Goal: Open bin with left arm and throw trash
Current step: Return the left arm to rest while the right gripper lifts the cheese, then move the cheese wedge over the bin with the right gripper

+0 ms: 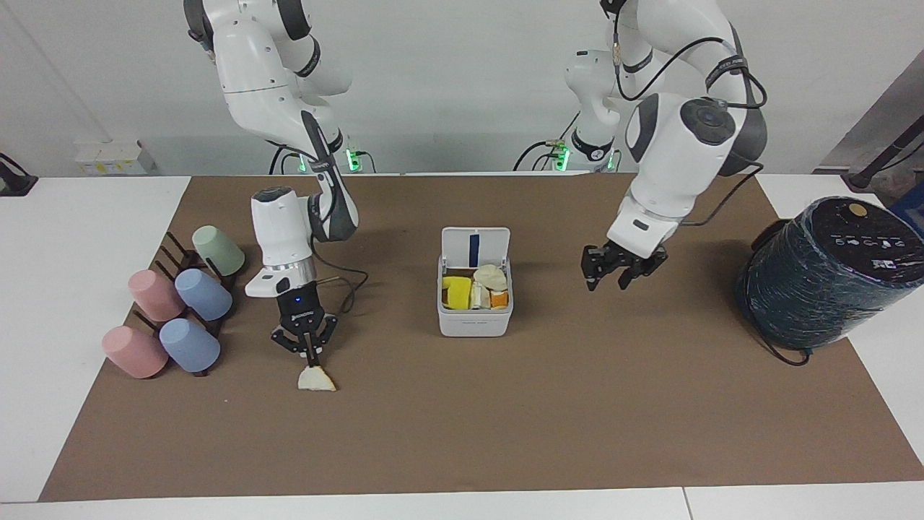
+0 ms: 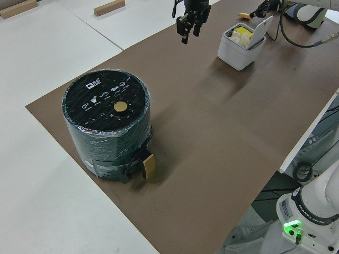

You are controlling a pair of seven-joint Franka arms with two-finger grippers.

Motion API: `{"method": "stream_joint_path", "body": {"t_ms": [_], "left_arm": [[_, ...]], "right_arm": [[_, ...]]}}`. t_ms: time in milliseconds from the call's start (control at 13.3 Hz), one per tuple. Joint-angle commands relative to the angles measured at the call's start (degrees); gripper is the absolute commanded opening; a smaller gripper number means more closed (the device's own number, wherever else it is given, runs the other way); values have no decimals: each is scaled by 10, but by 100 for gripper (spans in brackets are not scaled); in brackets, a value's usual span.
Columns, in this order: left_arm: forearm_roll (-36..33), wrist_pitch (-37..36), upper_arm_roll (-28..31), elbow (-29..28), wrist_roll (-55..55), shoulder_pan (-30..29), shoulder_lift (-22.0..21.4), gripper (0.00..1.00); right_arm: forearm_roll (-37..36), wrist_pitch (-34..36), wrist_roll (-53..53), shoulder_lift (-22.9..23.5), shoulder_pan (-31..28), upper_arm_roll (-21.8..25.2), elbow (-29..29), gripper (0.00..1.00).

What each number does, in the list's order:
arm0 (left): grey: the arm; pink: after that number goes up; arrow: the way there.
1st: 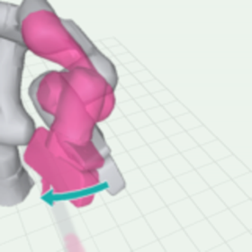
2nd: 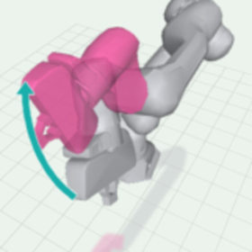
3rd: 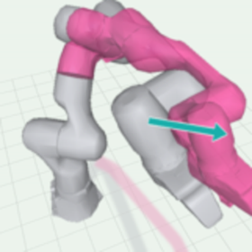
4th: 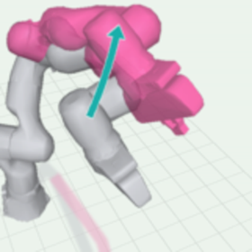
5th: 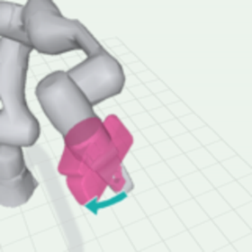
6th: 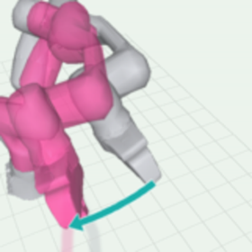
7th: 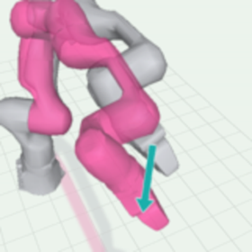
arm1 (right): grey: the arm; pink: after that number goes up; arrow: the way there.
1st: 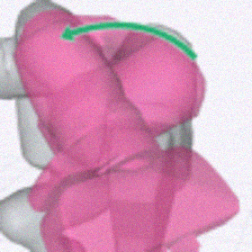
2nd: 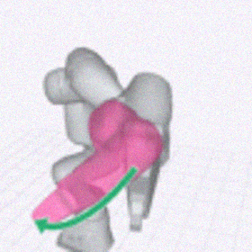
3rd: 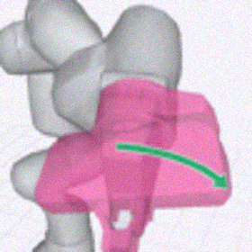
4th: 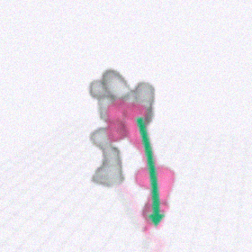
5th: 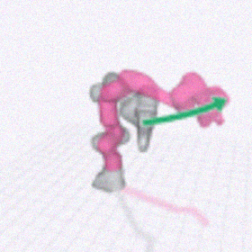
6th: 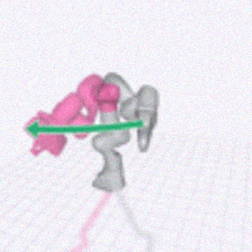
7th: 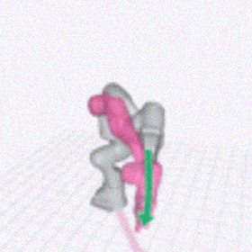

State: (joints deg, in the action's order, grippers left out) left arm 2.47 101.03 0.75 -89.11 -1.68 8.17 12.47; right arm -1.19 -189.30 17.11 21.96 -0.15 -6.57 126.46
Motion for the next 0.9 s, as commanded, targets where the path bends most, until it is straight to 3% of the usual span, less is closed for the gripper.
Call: {"method": "stream_joint_path", "body": {"t_ms": [0, 150, 375, 675, 825], "left_arm": [[-14, -47, -6, -1, 34, -31, -41, 71], [-21, -58, -6, -1, 34, -33, -63, 80], [-30, -64, -7, -2, 33, -32, -78, 100], [-30, -63, -7, -5, 31, -26, -84, 100], [-30, -63, -7, -7, 31, -26, -85, 100]], "right_arm": [[-3, 76, -29, -59, 18, -7, -2, 0], [-1, 211, -103, -95, 35, -13, -35, 0], [0, 377, -302, -119, 76, -17, -94, 0], [4, 551, -511, -148, 122, -22, -164, 0], [57, 581, -567, -148, 130, -34, -192, 0]]}}
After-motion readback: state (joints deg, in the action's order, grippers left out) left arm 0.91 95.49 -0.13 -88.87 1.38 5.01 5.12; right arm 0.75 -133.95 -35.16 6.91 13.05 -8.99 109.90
